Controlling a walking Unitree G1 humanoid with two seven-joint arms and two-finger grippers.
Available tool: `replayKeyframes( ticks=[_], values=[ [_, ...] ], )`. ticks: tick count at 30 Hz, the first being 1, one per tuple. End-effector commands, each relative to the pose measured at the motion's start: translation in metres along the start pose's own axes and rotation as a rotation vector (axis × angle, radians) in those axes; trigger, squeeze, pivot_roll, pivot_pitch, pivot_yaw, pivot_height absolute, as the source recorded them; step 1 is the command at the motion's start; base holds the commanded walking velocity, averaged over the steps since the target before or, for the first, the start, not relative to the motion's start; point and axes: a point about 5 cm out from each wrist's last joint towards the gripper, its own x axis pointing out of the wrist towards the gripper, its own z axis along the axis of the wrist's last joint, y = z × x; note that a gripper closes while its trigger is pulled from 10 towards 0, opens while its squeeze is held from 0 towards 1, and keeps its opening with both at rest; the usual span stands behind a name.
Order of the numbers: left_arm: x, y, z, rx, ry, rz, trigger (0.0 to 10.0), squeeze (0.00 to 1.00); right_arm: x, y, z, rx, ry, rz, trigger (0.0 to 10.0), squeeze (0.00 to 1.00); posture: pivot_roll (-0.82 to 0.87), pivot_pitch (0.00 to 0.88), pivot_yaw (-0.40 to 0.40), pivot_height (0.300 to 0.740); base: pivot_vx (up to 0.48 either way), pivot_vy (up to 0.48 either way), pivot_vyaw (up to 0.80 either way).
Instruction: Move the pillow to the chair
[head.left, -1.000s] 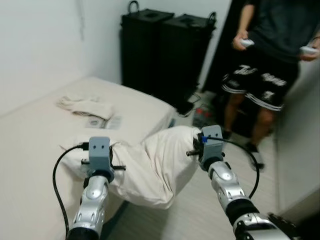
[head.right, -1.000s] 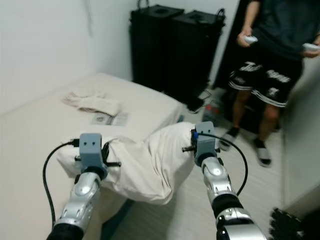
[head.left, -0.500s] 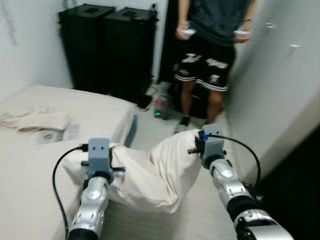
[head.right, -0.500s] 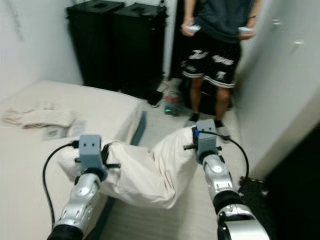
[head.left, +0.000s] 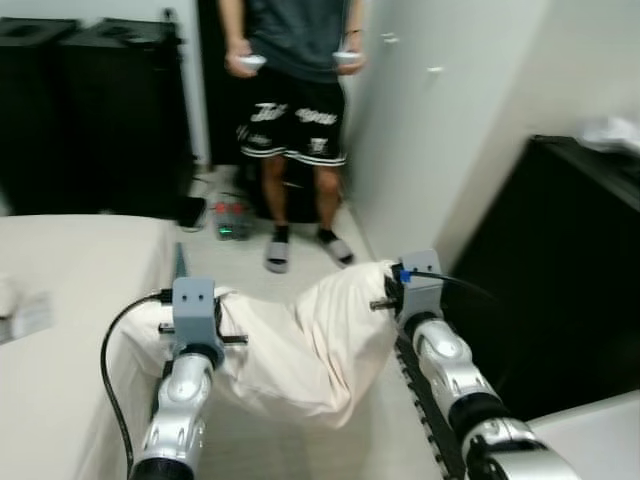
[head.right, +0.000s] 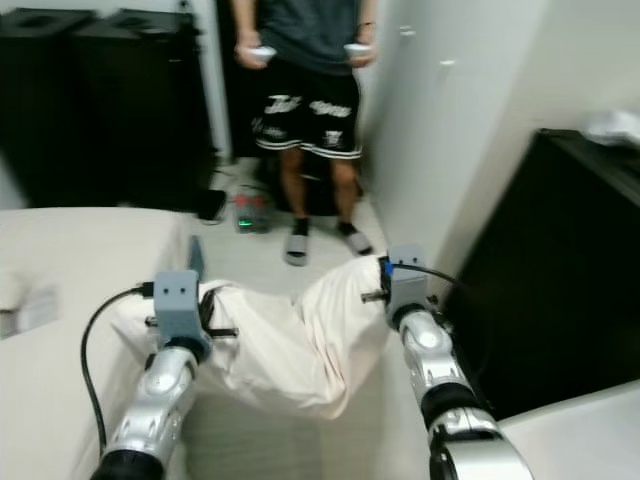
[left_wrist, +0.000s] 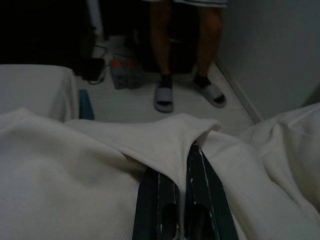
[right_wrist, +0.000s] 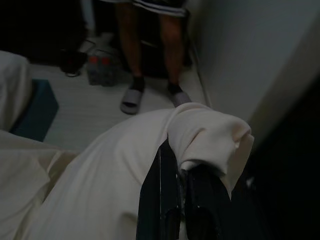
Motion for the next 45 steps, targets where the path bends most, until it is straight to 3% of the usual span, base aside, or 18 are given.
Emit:
replayKeyframes(
  ticks=[1, 17, 27, 45],
  values=[
    [0.003, -0.006, 0.01, 0.003, -0.045, -0.027, 10.0, 0.0, 0.001, 0.001, 0.004, 0.007, -0.017, 0.009, 10.0, 0.0, 0.03, 0.023, -0.036, 0.74, 0.0, 0.0, -0.8],
    [0.004, -0.006, 0.01, 0.012, -0.037, -0.044, 10.0, 0.0, 0.001, 0.003, 0.001, 0.01, -0.01, 0.004, 10.0, 0.0, 0.05, 0.019, -0.013, 0.74, 0.0, 0.0, -0.8],
    [0.006, 0.005, 0.012, 0.055, -0.023, -0.056, 10.0, 0.0, -0.004, 0.009, -0.009, 0.049, 0.001, -0.019, 10.0, 0.0, 0.07, 0.039, 0.037, 0.74, 0.0, 0.0, -0.8],
    [0.006, 0.003, 0.012, 0.025, -0.017, -0.04, 10.0, 0.0, -0.002, 0.006, -0.006, 0.041, 0.002, -0.024, 10.0, 0.0, 0.06, 0.041, 0.015, 0.74, 0.0, 0.0, -0.8]
  ],
)
